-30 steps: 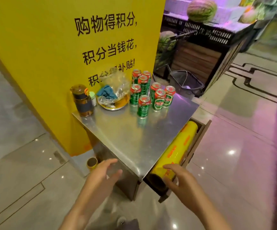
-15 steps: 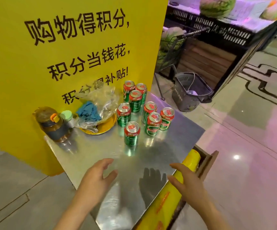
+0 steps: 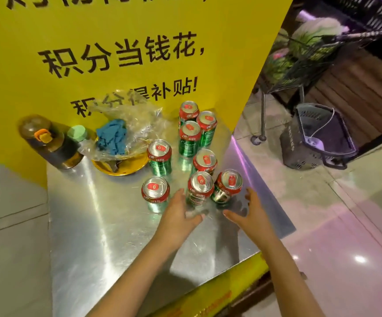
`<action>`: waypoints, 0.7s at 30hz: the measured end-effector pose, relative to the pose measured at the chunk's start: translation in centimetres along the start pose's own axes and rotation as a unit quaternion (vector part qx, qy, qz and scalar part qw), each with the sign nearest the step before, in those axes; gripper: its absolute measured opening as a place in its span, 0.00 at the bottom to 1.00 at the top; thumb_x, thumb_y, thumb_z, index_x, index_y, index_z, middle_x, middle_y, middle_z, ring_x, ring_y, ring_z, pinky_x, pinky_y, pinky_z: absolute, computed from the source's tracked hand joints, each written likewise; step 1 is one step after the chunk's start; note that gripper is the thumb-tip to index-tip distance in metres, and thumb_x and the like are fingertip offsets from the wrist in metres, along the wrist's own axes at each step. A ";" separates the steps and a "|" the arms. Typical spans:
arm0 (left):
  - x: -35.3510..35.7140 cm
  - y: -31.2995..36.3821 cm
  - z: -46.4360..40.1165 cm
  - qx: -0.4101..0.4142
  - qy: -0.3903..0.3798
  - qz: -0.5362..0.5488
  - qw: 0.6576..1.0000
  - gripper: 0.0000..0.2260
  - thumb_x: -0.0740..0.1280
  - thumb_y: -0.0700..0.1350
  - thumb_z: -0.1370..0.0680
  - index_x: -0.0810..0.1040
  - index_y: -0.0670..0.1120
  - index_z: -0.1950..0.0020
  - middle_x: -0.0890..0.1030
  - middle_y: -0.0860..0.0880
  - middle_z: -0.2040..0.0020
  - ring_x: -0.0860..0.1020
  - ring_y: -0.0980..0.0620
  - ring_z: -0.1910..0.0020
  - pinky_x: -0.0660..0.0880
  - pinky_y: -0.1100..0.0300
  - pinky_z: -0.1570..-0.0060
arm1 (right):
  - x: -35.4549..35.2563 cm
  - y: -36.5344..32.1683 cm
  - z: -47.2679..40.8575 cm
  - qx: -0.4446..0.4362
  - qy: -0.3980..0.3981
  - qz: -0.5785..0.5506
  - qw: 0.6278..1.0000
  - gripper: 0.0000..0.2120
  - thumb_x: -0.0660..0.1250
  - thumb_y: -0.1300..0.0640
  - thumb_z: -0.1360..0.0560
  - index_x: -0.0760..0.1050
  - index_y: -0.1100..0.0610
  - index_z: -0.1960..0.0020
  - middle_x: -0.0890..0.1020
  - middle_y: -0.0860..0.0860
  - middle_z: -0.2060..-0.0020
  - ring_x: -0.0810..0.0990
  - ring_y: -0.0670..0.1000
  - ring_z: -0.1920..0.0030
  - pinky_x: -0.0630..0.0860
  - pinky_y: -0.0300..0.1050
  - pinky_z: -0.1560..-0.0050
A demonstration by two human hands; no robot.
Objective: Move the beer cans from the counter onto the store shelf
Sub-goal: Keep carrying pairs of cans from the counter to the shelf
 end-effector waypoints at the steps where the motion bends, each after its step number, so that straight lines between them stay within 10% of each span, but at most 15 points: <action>1: 0.5 -0.2 -1.1 -0.008 0.019 0.000 1.000 0.32 0.75 0.55 0.33 0.65 0.51 0.34 0.73 0.56 0.38 0.71 0.58 0.39 0.70 0.63 0.38 | -0.1 0.1 -0.9 -0.004 0.001 -0.008 1.000 0.47 0.77 0.50 0.34 0.53 0.53 0.24 0.63 0.48 0.27 0.62 0.51 0.28 0.64 0.50 0.31; 7: 1.3 1.0 -3.8 0.014 0.089 0.028 0.996 0.36 0.75 0.51 0.38 0.65 0.55 0.33 0.74 0.52 0.37 0.72 0.53 0.37 0.70 0.53 0.37 | 0.3 -0.9 -3.4 -0.057 -0.025 -0.081 0.995 0.40 0.77 0.63 0.35 0.59 0.53 0.30 0.72 0.41 0.42 0.73 0.31 0.47 0.68 0.21 0.53; 14: 1.5 1.3 -4.2 0.024 0.111 0.056 0.992 0.28 0.78 0.41 0.36 0.69 0.58 0.44 0.79 0.57 0.48 0.77 0.63 0.48 0.72 0.73 0.51 | 0.5 -0.9 -4.5 -0.070 -0.040 -0.099 0.992 0.29 0.76 0.63 0.34 0.66 0.47 0.41 0.76 0.37 0.51 0.76 0.35 0.53 0.71 0.22 0.60; 21: 1.3 1.8 -2.4 0.017 0.137 0.042 0.990 0.25 0.79 0.43 0.38 0.73 0.55 0.47 0.81 0.56 0.51 0.79 0.61 0.52 0.74 0.70 0.52 | -0.1 -0.7 -3.8 -0.061 -0.047 -0.108 0.991 0.27 0.78 0.63 0.36 0.70 0.48 0.43 0.79 0.41 0.53 0.78 0.38 0.55 0.71 0.22 0.63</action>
Point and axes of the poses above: each hand's wrist, its own z-axis away from the middle knuckle, its own x-axis out of the palm, y = z × x, the point moved 4 cm from there along -z, towards the middle knuckle
